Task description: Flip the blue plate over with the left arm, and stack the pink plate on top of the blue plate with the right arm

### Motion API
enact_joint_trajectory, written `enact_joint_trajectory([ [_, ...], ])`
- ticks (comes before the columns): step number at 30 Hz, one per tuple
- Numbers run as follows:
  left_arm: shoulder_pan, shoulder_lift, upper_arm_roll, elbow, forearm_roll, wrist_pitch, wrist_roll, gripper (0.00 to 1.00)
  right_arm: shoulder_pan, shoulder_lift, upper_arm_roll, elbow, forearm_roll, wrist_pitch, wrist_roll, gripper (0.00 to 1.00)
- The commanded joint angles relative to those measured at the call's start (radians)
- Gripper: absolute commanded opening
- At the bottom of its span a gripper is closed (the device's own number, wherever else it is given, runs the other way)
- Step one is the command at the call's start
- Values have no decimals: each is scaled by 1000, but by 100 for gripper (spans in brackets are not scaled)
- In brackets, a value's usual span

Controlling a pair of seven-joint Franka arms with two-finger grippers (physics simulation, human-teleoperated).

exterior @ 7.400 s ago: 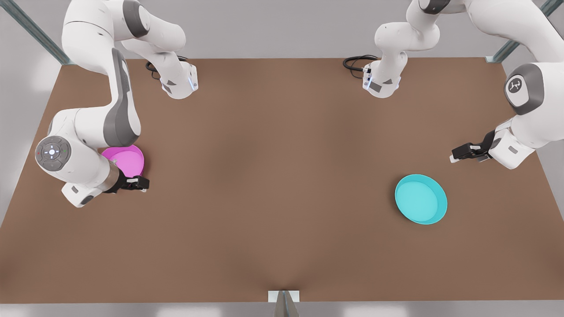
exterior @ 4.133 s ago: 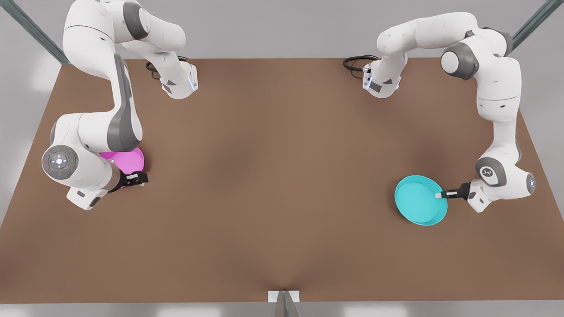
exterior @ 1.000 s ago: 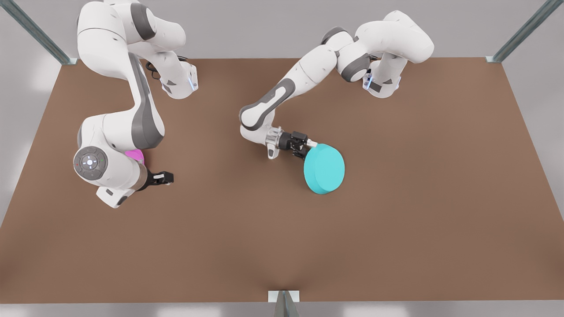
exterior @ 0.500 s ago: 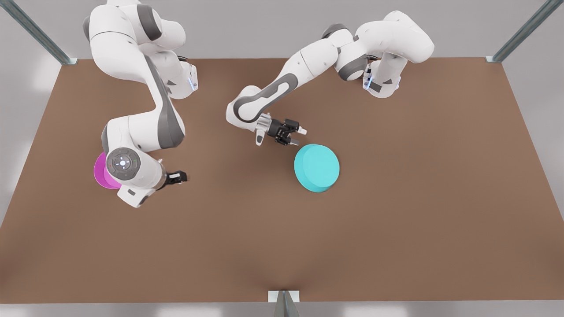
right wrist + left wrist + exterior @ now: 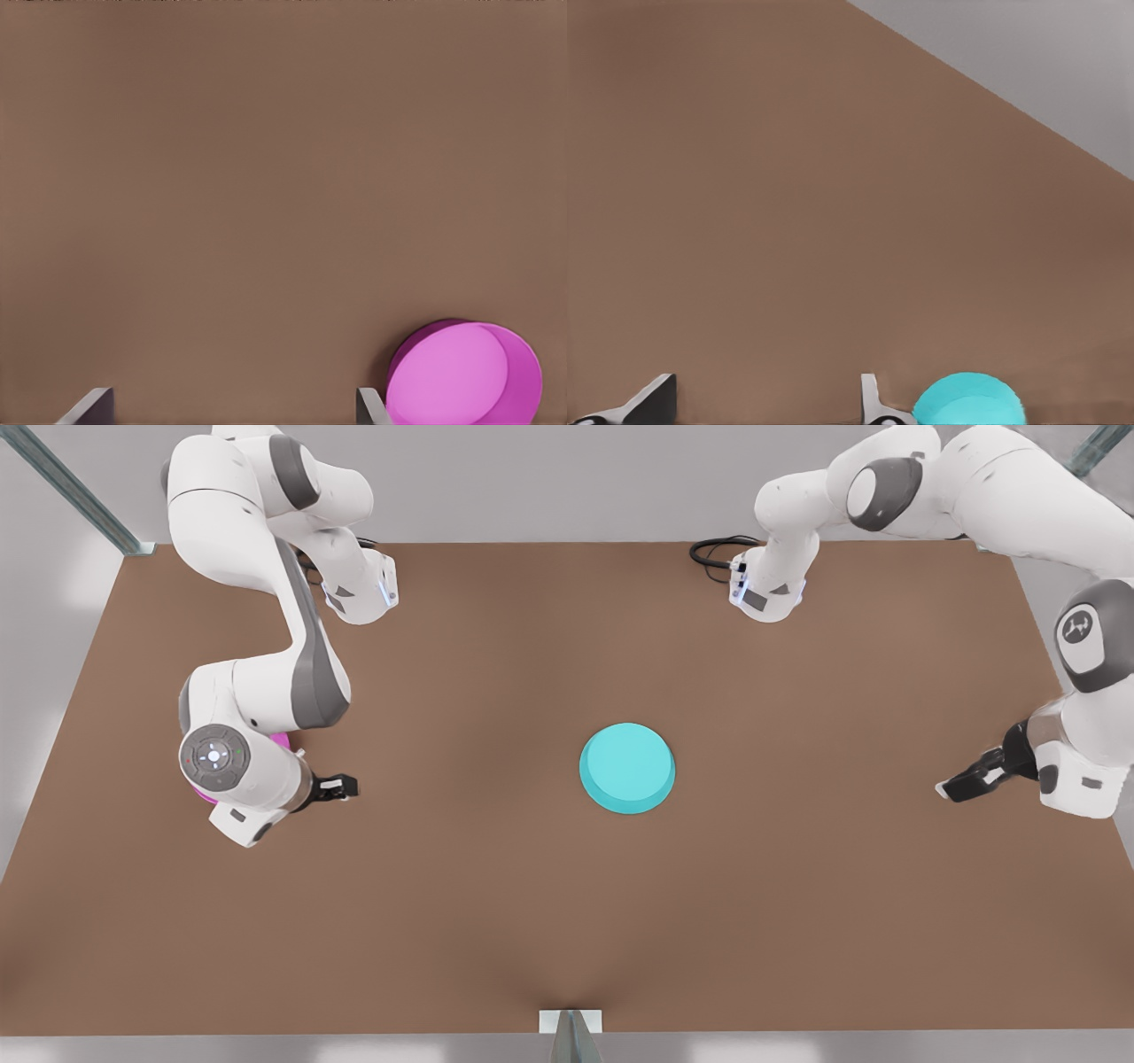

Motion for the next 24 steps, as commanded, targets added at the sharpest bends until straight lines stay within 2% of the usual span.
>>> enact_joint_trajectory([
  [1, 0, 3, -2, -6, 6, -3, 105, 100, 7, 0, 0, -1, -9, -6, -10, 100],
  [2, -2, -22, 0, -9, 17, -99, 123, 100, -25, -3, 0, -4, 2, -6, -15, 100],
  [3, -6, -103, 17, -18, 23, -144, 203, 100, -37, -1, 0, -7, -6, -37, -53, 100],
  [4, -50, -218, 87, -135, 25, -140, 266, 100, -100, -4, 0, -20, 2, -100, -74, 100],
  [5, -89, -363, 135, -345, 14, -68, 281, 100, -203, -4, 3, -44, 5, -115, -107, 100],
  [6, -109, -473, 156, -610, 9, 133, 283, 100, -310, -9, 5, -63, 69, -123, -166, 100],
  [7, -110, -470, 156, -709, -6, 267, 283, 100, -336, -36, 6, -91, 77, -166, -174, 100],
  [9, -110, -437, 156, -716, -15, 285, 283, 100, -370, -191, 6, -284, 80, -149, -173, 100],
  [11, -110, -437, 156, -716, -14, 281, 283, 100, -410, -262, 6, -555, 131, 86, -176, 100],
  [13, -110, -437, 156, -716, -14, 279, 284, 100, -497, -276, 8, -603, 192, 187, -280, 100],
  [15, -110, -437, 155, -718, -12, 279, 284, 100, -554, -247, 8, -599, 206, 302, -412, 100],
  [18, -112, -437, 155, -718, -12, 278, 284, 100, -619, -130, 8, -527, 240, 325, -466, 100],
  [21, -112, -437, 153, -718, -12, 275, 286, 100, -651, -75, 6, -484, 231, 307, -492, 100],
  [24, -115, -437, 153, -716, -11, 268, 286, 100, -683, 86, 6, -358, 231, 342, -559, 100],
])
